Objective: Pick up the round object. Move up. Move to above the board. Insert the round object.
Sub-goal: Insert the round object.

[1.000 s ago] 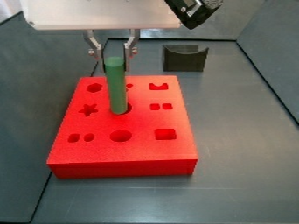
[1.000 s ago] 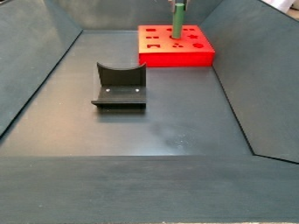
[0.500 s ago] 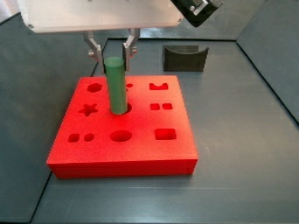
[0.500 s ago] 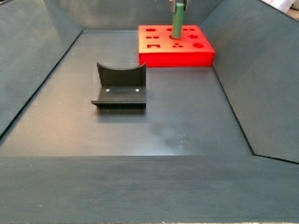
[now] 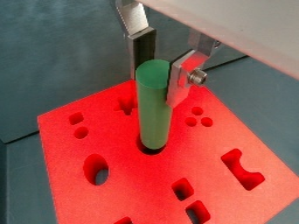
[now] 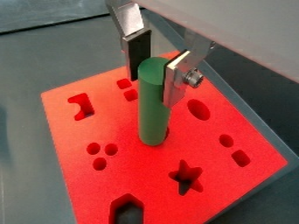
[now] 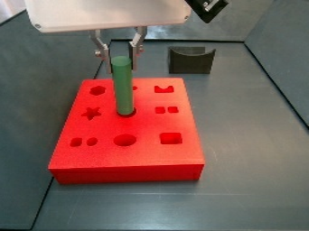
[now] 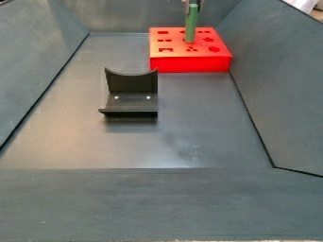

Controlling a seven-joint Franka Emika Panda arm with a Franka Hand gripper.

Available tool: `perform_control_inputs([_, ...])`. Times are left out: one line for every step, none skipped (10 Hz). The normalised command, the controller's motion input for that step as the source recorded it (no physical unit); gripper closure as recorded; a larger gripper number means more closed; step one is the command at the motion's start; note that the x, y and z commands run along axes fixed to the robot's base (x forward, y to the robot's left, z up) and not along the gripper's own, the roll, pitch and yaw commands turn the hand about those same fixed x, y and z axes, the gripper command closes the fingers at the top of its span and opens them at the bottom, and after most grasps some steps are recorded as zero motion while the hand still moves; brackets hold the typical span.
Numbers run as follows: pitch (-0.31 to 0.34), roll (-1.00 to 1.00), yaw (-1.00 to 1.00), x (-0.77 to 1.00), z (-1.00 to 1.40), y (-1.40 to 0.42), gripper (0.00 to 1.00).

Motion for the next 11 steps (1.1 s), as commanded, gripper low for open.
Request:
perform_control_inputs([0.000,0.03,0.00,0.00,0.00,-0.03,1.00])
perform_control_inputs([0.000,0.04,0.00,0.00,0.00,-0.06,1.00])
perform_control_inputs([0.000,0.08,0.00,-0.08,0.00,-0.14,1.00])
perform_control_inputs([-0.007,0.07,0.00,-0.13,0.00,-0.13,1.00])
perform_control_inputs([-0.003,0.00,0.00,-0.05,0.00,-0.01,1.00])
perform_control_inputs([0.000,0.01,0.00,0.00,-0.03,0.00,1.00])
perform_control_inputs([0.000,0.05,0.00,0.01,-0.18,-0.02,1.00])
perform_control_inputs([0.000,0.08,0.00,0.13,-0.25,-0.05,1.00])
perform_control_inputs([0.000,0.09,0.00,0.14,-0.26,-0.04,1.00])
perform_control_inputs([0.000,0.09,0.00,0.19,-0.26,-0.05,1.00])
perform_control_inputs([0.000,0.10,0.00,0.21,-0.27,-0.04,1.00])
